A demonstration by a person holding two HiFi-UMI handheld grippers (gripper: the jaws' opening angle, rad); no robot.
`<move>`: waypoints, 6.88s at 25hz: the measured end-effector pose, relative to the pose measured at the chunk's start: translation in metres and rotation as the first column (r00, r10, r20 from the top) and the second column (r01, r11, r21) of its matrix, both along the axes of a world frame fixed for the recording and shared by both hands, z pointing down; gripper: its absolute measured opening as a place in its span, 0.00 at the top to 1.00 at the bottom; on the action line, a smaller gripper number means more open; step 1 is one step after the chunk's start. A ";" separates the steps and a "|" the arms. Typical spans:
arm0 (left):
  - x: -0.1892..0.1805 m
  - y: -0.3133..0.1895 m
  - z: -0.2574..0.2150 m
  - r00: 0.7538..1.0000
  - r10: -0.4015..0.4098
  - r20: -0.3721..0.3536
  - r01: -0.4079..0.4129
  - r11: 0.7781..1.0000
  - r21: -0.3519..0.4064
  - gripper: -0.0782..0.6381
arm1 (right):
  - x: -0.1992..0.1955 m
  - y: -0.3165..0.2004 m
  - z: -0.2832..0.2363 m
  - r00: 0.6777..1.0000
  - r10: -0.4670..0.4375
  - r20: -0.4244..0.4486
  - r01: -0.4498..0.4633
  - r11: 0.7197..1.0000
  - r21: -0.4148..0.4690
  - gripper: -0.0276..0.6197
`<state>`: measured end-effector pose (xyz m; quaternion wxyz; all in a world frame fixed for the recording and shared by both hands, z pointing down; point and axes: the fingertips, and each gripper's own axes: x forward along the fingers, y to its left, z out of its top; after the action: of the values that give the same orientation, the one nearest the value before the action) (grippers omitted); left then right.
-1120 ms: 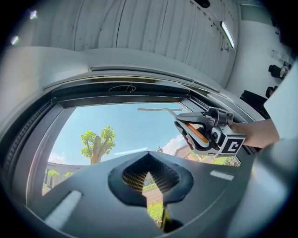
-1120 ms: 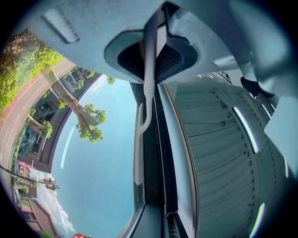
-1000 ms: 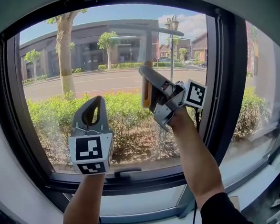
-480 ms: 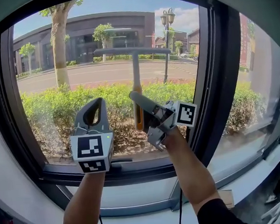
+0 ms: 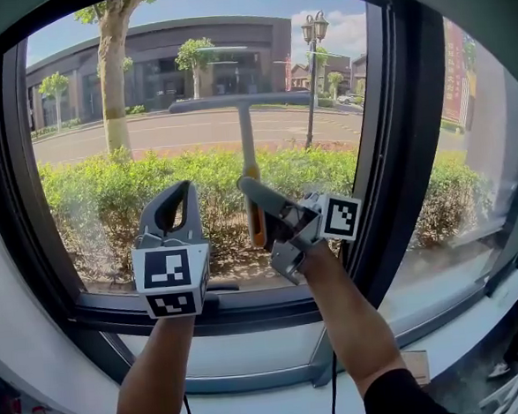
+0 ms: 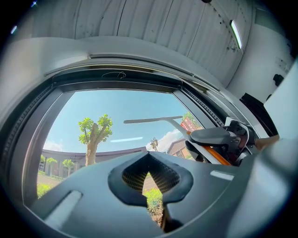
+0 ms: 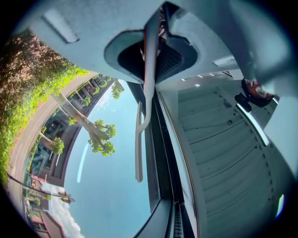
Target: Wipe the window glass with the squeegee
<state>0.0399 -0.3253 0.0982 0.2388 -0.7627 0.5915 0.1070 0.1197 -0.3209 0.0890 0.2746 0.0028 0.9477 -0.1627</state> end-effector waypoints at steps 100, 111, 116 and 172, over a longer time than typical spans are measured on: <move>-0.255 0.077 0.032 0.946 -0.324 -0.007 0.325 0.946 0.026 0.88 | -0.202 0.070 0.016 0.999 -0.009 -0.049 0.014 0.994 0.112 0.89; -0.354 0.104 0.021 0.936 -0.351 0.000 0.351 0.936 0.023 0.88 | -0.351 0.047 -0.022 0.994 0.045 -0.103 -0.031 0.991 0.133 0.89; -0.377 0.101 0.013 0.944 -0.331 -0.003 0.331 0.943 0.036 0.87 | -0.374 0.024 -0.036 0.994 0.092 -0.060 -0.086 0.992 0.097 0.89; -0.295 0.046 0.036 0.981 -0.191 0.023 0.192 0.981 -0.036 0.87 | -0.310 0.034 0.013 0.997 0.068 -0.035 -0.067 0.997 0.042 0.89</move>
<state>-0.2549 -0.2797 0.1338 0.2392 -0.7076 0.6617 0.0646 -0.1903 -0.2872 0.1022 0.2623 -0.0266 0.9553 -0.1338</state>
